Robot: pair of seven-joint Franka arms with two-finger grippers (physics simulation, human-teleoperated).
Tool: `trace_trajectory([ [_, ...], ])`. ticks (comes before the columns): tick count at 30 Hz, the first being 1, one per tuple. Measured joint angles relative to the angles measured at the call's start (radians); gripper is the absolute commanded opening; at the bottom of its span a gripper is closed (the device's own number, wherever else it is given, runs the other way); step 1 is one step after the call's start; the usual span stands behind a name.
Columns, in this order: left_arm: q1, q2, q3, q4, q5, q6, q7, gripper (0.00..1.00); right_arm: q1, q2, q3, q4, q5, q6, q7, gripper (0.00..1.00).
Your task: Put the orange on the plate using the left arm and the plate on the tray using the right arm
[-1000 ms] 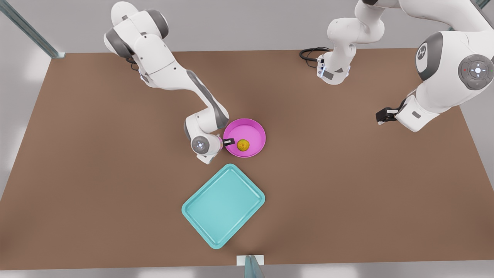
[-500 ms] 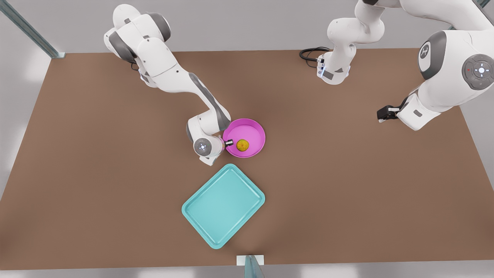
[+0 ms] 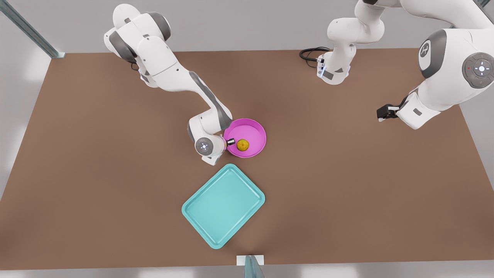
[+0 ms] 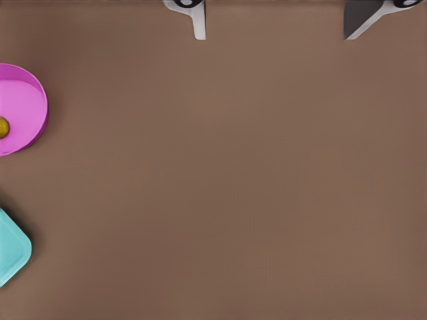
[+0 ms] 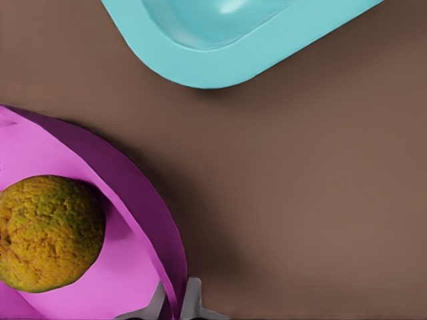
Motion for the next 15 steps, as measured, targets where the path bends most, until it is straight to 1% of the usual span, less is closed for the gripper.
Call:
trace_trajectory([
  [15,0.000,-0.005,0.000,0.011,0.001,-0.005,0.005,1.00,-0.017,-0.052,0.009,0.039,0.003,-0.073,-0.013,0.21],
])
